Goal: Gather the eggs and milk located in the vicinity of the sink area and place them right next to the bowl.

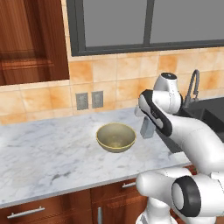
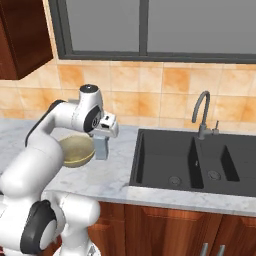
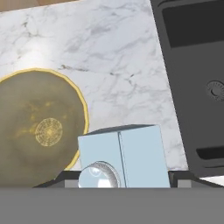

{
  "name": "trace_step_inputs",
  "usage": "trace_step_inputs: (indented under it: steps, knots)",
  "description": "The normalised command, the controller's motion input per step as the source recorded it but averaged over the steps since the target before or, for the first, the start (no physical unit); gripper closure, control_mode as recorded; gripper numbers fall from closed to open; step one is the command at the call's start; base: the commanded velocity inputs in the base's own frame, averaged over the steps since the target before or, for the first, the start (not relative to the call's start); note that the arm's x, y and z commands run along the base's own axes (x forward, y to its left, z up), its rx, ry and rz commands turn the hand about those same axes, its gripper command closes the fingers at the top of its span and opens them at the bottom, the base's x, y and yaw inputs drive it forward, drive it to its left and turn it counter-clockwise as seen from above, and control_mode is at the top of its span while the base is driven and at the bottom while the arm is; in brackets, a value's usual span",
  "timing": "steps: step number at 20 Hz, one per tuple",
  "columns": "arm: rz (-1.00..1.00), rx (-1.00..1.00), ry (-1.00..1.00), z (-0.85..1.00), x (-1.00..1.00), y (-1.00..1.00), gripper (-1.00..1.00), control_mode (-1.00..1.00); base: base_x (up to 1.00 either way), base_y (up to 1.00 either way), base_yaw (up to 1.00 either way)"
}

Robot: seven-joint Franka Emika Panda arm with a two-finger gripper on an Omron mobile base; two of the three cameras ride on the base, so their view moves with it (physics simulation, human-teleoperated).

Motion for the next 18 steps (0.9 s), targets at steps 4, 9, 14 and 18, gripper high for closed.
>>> trace_step_inputs:
  steps: [4,9,14,18]
  knots:
    - [0.0,0.0,0.0,-0.21,0.45,0.0,1.0,-1.0,0.0,0.0,0.0]
    - [0.0,0.0,0.0,-0.28,0.21,0.01,1.0,-1.0,0.0,0.0,0.0]
    - [0.0,0.0,0.0,-0.15,0.24,0.03,1.0,-1.0,0.0,0.0,0.0]
    - [0.0,0.0,0.0,-0.03,0.23,0.11,1.0,-1.0,0.0,0.0,0.0]
